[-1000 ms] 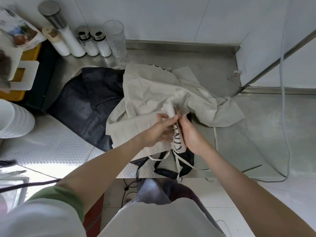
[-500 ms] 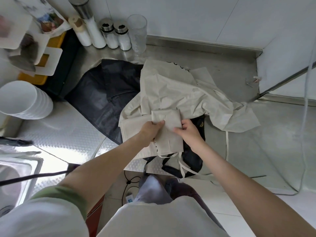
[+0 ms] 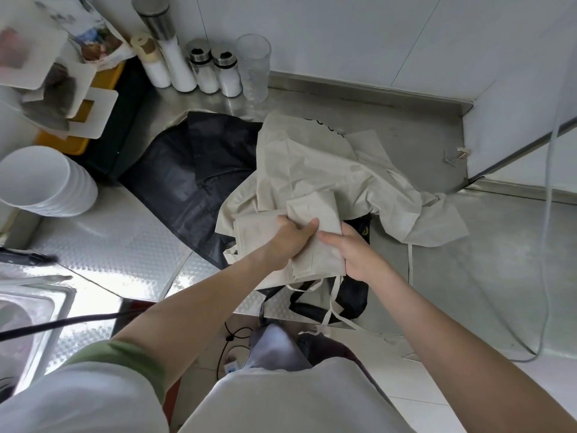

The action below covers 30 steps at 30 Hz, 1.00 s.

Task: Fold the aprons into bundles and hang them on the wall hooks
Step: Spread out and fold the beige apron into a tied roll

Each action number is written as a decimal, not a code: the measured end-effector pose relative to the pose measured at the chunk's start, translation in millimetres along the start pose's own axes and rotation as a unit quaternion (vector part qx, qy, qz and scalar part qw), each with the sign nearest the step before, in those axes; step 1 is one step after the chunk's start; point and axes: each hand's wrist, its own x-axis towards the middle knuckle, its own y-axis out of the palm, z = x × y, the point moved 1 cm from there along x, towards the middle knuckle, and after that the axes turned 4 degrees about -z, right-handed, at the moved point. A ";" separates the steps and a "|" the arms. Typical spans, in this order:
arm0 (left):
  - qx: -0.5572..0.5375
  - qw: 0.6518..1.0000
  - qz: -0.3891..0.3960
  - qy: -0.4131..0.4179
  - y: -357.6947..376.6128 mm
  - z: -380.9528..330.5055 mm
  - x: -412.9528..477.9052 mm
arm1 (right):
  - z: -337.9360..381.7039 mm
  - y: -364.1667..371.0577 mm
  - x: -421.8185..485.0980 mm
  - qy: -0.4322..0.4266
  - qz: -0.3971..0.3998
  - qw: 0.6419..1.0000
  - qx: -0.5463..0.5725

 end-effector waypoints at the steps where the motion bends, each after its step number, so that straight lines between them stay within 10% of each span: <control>1: 0.019 1.000 0.004 0.016 0.6 -3.0 -2.5 | 3.4 -0.6 -1.3 -0.008 -0.009 1.000 0.009; 13: 0.050 0.992 -0.012 0.118 16.3 -48.7 -35.1 | 52.3 11.2 -21.0 0.013 -0.034 0.968 0.249; 18: 0.325 0.932 -0.085 0.137 18.3 -52.4 -32.1 | 57.4 15.8 -12.0 0.026 -0.030 0.967 0.251; 24: -0.096 0.984 0.145 0.025 18.8 -56.4 -33.3 | 44.2 19.2 -6.1 -0.061 -0.004 0.980 0.187; 30: -0.218 0.974 0.068 -0.001 9.7 -44.0 -21.2 | 39.6 5.4 -0.7 -0.090 -0.061 0.992 0.068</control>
